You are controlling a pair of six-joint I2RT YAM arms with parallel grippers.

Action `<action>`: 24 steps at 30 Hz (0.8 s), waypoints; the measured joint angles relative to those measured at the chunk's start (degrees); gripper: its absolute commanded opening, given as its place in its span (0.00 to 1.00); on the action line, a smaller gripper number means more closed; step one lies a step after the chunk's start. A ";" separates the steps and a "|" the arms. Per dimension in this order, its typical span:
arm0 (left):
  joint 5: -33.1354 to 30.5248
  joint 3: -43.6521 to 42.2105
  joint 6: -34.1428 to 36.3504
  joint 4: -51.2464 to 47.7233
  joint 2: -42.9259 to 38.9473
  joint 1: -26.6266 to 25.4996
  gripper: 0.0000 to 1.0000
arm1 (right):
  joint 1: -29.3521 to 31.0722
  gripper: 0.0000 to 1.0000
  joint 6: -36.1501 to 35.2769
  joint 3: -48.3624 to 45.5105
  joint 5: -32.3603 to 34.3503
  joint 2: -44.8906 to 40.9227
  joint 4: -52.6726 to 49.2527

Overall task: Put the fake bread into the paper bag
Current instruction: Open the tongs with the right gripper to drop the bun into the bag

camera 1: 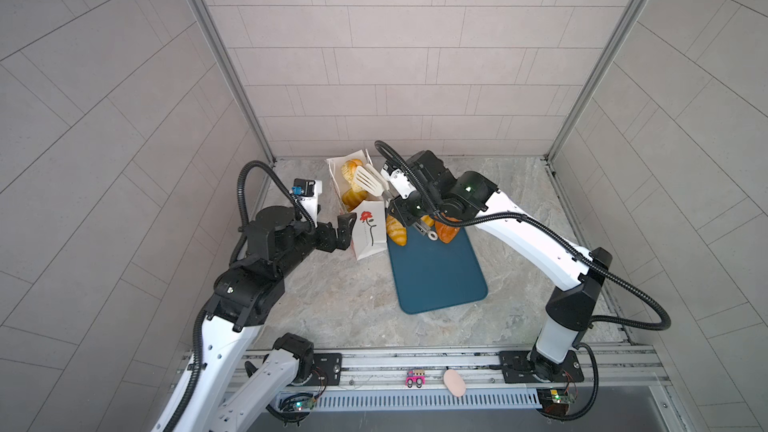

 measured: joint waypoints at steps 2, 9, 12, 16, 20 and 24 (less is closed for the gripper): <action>0.13 -0.04 0.00 -0.04 0.00 0.28 1.00 | 0.00 0.37 0.00 1.25 0.42 0.74 -0.66; 0.83 -0.11 0.02 -0.17 0.00 1.07 1.00 | 0.00 0.50 -0.04 5.92 1.01 3.74 -3.80; 1.64 -0.11 0.20 -0.44 0.39 1.07 1.00 | 0.00 0.54 -0.13 7.39 1.16 4.42 -5.09; 2.80 -0.09 0.22 -0.46 1.25 1.05 1.00 | 0.02 0.56 -0.26 8.83 1.40 4.42 -6.38; 3.28 -0.09 0.22 -0.46 1.62 1.05 1.00 | 0.31 0.57 -0.39 9.01 1.84 4.39 -6.73; 3.41 -0.09 0.17 -0.42 1.62 1.05 1.00 | 0.79 0.57 -0.61 8.98 2.05 4.39 -6.95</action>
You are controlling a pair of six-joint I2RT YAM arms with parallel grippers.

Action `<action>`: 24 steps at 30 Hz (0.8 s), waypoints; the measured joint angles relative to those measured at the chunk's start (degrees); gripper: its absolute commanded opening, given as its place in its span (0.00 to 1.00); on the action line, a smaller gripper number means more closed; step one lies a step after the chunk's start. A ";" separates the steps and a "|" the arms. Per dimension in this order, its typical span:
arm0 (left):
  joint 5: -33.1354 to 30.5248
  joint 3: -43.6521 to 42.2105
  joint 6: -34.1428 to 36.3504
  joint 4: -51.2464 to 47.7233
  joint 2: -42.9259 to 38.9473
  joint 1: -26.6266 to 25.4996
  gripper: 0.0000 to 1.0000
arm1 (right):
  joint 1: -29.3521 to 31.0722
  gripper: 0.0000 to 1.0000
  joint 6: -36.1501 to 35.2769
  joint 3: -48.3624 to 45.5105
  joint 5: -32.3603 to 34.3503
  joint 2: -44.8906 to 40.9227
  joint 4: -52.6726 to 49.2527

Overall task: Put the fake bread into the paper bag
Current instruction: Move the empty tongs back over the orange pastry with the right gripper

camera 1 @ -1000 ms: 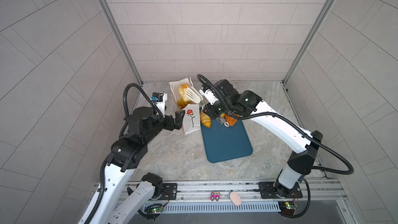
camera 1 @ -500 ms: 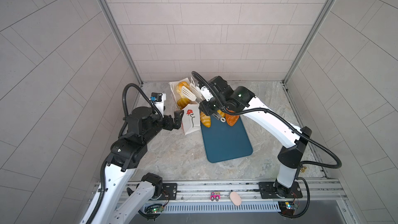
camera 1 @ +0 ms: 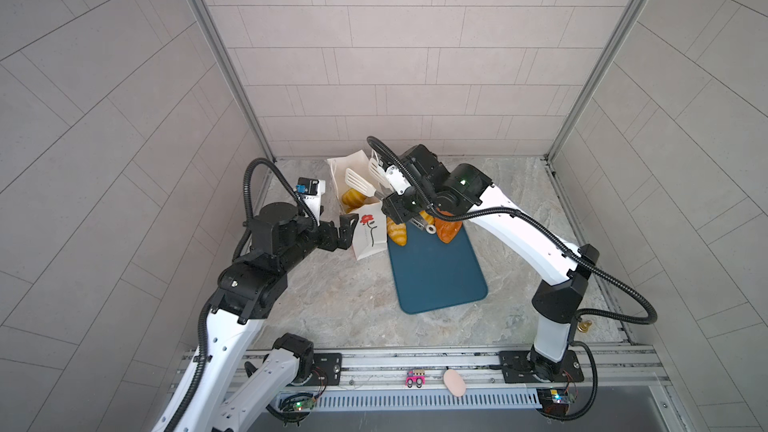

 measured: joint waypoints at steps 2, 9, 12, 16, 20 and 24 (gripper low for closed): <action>0.31 0.00 0.00 0.00 0.00 0.00 1.00 | 0.15 0.57 -0.22 0.00 0.24 0.00 -0.13; 2.12 0.55 -0.28 0.07 0.94 -0.13 1.00 | 0.24 0.57 -1.05 -3.58 2.75 -4.22 -0.26; 2.21 0.59 -0.76 0.09 1.79 -1.16 1.00 | 0.24 0.56 -1.92 -8.52 4.68 -9.33 0.48; 1.16 0.59 -1.07 0.66 2.23 -4.61 1.00 | -0.20 0.56 -1.99 -17.00 7.34 -17.22 1.88; -1.31 0.66 -1.01 1.01 2.99 -8.50 1.00 | -1.81 0.57 -1.16 -24.37 10.43 -23.61 2.27; -3.48 0.66 -0.81 1.75 3.96 -10.82 1.00 | -3.91 0.58 -0.02 -30.25 14.10 -26.99 2.19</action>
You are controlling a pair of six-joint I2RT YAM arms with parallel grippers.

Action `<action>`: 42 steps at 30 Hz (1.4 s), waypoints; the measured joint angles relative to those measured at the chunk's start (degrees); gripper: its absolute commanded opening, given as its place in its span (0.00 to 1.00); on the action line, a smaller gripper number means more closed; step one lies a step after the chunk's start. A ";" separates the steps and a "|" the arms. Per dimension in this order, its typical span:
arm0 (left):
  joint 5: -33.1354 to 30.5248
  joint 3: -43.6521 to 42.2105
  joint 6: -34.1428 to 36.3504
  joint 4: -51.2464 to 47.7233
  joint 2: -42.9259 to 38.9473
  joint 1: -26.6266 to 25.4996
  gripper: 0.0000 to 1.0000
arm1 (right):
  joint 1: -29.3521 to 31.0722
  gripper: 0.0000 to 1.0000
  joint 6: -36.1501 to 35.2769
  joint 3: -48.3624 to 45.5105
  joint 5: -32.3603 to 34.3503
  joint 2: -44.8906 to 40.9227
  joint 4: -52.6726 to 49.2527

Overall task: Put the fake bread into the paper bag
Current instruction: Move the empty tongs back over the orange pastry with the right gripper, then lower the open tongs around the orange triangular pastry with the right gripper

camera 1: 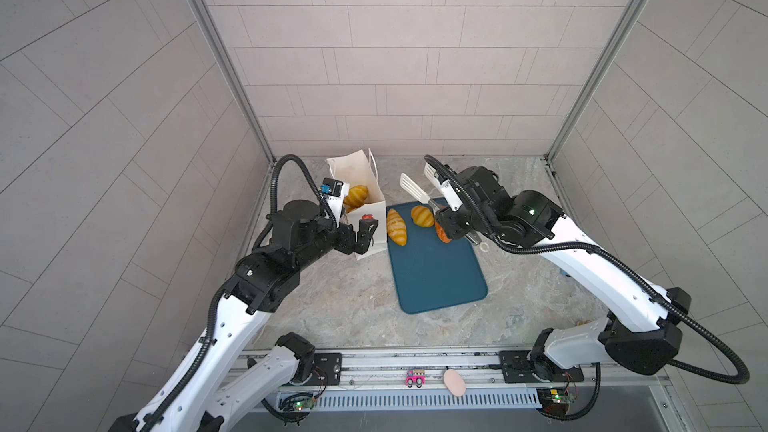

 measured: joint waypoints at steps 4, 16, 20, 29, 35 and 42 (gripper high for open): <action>-1.60 0.17 0.07 0.94 0.70 -1.07 1.00 | -1.42 0.58 1.64 -6.84 3.54 -2.36 -0.50; -3.41 0.24 1.07 2.21 0.96 -1.36 1.00 | -1.66 0.54 7.50 -15.91 9.16 5.57 -5.51; -3.87 0.22 1.25 2.19 0.74 -1.38 1.00 | -1.20 0.54 8.98 -15.69 9.42 11.89 -5.99; -5.31 -0.11 1.79 2.16 -1.46 -1.46 1.00 | -0.68 0.54 11.72 -14.27 10.23 18.58 -6.69; -5.70 -1.16 2.49 1.90 -1.42 -1.46 1.00 | -0.52 0.55 14.16 -12.26 10.88 22.95 -6.05; -5.68 -1.88 2.69 1.73 -1.55 -1.46 1.00 | -0.52 0.54 16.06 -10.40 13.79 27.89 -6.36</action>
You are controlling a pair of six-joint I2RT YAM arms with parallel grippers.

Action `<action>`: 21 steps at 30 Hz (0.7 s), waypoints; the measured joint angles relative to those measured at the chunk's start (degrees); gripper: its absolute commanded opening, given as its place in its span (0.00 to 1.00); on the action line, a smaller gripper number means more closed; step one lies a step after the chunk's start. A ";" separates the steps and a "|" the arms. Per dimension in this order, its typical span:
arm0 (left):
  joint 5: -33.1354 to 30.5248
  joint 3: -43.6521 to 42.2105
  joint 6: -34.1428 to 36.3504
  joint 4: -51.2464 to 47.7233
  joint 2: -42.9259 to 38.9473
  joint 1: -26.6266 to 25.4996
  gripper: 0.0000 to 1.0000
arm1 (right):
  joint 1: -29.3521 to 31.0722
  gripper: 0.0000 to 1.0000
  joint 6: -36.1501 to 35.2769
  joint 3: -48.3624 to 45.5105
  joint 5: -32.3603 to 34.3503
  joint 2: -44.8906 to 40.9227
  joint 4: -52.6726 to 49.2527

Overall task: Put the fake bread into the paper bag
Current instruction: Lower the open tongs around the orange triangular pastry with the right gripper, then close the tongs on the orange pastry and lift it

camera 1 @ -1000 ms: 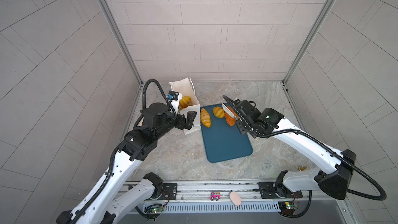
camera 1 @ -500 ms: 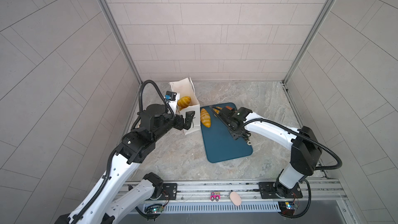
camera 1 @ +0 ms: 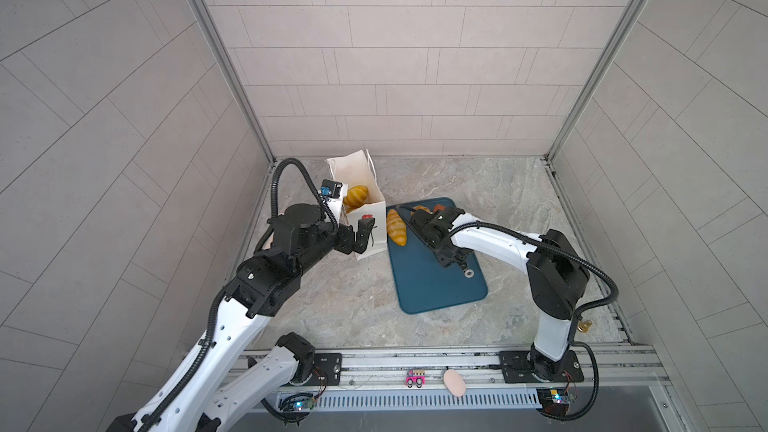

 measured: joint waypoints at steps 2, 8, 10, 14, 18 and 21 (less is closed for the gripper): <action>0.00 -0.20 0.09 0.00 -0.13 0.00 1.00 | 0.00 0.54 0.17 0.66 0.76 1.07 -0.59; -0.24 -0.59 0.11 -0.17 -1.29 0.00 1.00 | -0.07 0.48 0.57 1.25 1.95 3.13 -1.79; -0.44 -0.61 0.11 -0.20 -1.57 0.00 1.00 | -0.15 0.44 0.66 1.22 2.23 3.21 -2.16; -0.66 -0.63 0.09 -0.20 -1.64 0.00 1.00 | -0.55 0.37 0.55 0.68 2.43 3.21 -2.38; -0.70 -0.63 0.11 -0.20 -1.64 0.00 1.00 | -0.92 0.31 0.17 -0.44 2.36 3.19 -2.54; -0.76 -0.63 0.11 -0.20 -1.64 0.00 1.00 | -1.03 0.26 0.00 -1.49 2.34 2.97 -2.54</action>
